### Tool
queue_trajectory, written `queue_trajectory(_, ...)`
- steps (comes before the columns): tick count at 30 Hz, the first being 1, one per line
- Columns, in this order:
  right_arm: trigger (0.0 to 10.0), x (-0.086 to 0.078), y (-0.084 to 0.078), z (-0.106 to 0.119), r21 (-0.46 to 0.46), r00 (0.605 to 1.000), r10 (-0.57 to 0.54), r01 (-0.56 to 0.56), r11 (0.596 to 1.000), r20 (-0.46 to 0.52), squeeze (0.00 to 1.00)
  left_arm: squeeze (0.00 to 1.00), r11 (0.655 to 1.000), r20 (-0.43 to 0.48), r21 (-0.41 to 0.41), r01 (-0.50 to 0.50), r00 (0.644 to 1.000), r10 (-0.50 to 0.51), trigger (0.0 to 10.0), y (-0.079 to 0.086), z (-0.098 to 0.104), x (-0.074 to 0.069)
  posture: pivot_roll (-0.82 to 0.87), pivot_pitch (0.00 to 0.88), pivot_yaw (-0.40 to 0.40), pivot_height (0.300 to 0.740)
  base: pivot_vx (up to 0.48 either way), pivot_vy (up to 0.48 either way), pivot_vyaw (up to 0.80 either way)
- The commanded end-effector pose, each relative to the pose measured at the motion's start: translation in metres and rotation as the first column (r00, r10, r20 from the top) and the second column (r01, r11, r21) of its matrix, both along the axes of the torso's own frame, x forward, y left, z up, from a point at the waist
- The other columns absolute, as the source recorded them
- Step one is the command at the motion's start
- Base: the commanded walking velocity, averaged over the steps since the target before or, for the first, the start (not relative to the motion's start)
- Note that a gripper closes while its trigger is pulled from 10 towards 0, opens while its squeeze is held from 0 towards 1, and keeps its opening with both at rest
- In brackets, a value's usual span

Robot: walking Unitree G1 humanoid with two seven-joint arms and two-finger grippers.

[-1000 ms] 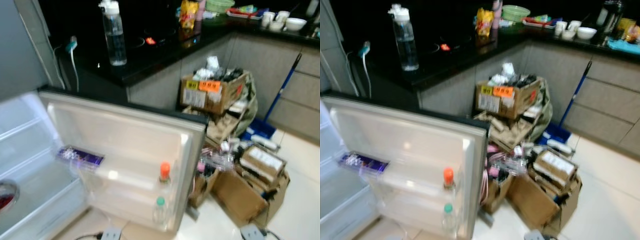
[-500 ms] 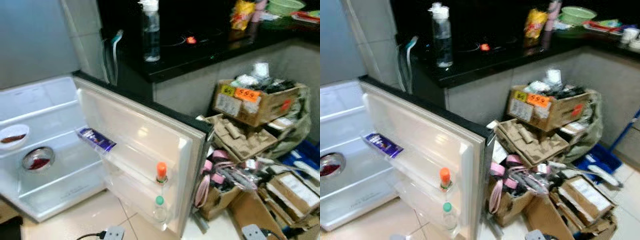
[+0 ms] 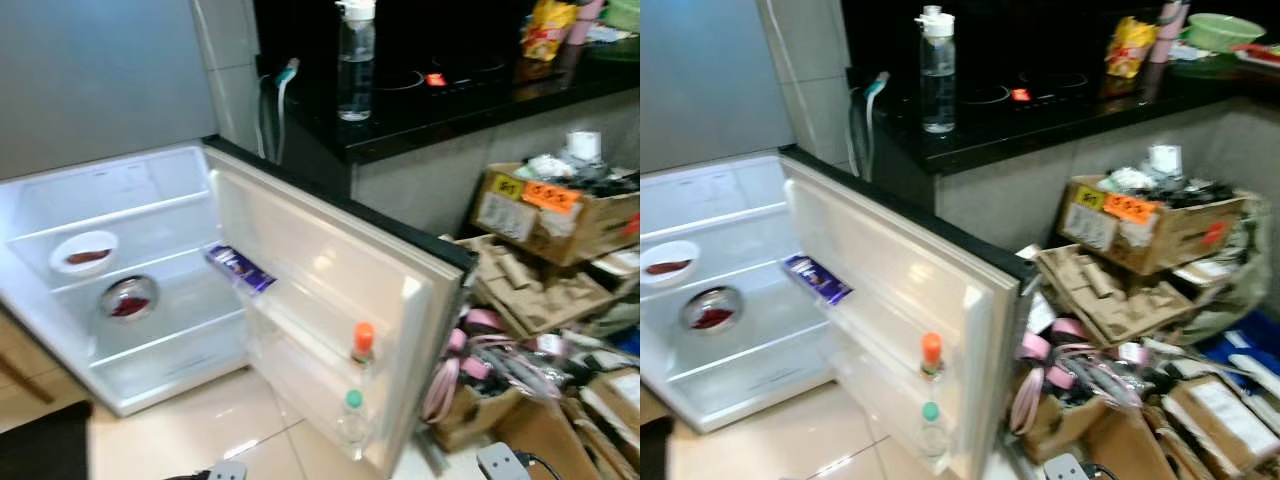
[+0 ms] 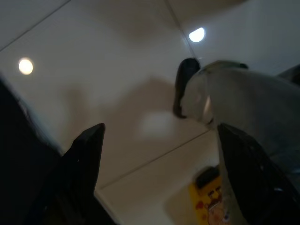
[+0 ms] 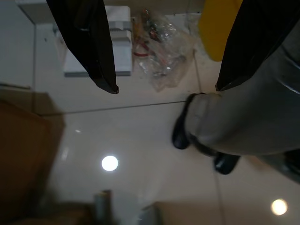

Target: Restocking fridge

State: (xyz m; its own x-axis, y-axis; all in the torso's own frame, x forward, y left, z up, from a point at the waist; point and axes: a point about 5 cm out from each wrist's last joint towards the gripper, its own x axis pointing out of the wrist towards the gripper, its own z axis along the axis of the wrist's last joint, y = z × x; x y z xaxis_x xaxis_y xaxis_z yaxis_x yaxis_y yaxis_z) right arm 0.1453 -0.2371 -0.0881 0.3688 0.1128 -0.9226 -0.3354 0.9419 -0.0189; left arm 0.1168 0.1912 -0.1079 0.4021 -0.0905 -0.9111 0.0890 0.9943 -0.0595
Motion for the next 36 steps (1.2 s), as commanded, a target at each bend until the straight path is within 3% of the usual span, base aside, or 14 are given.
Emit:
queue_trajectory(1, 10.0, 0.0, 0.002, 0.0, 0.011, 1.0, 0.002, -0.002, 1.0, -0.002, 0.0, 0.0, 1.0, -0.025, -0.005, 0.011, 1.0, -0.011, 10.0, -0.002, -0.002, -0.005, -0.11, 0.0, -0.01, 0.74, 0.0, 0.0, 0.78)
queue_trajectory(7, 10.0, -0.002, 0.001, -0.001, 0.007, 1.0, -0.007, 0.007, 1.0, -0.004, 0.0, 0.0, 1.0, -0.027, -0.008, 0.02, 0.999, -0.02, 10.0, -0.003, -0.002, -0.005, -0.11, 0.0, -0.01, 0.74, 0.0, 0.0, 0.77)
queue_trajectory(15, 10.0, -0.003, -0.004, -0.001, -0.05, 1.0, -0.017, 0.017, 0.999, 0.0, 0.0, 0.0, 0.999, -0.028, -0.013, 0.035, 0.999, -0.035, 10.0, -0.004, -0.002, -0.003, -0.11, 0.0, -0.009, 0.74, 0.0, -0.464, 0.0)
queue_trajectory(28, 10.0, -0.004, -0.02, 0.002, -0.213, 1.0, -0.005, 0.002, 0.977, -0.013, 0.0, 0.0, 1.0, -0.027, -0.022, 0.012, 1.0, -0.012, 10.0, -0.004, -0.002, -0.004, -0.1, 0.0, -0.009, 0.74, 0.0, 0.0, 0.0)
queue_trajectory(36, 10.0, -0.001, -0.022, 0.003, -0.22, 1.0, -0.013, 0.012, 0.976, -0.005, 0.0, 0.0, 1.0, -0.034, -0.024, 0.002, 0.999, -0.003, 10.0, -0.005, -0.002, -0.004, -0.11, 0.0, -0.008, 0.74, 0.0, 0.0, 0.0)
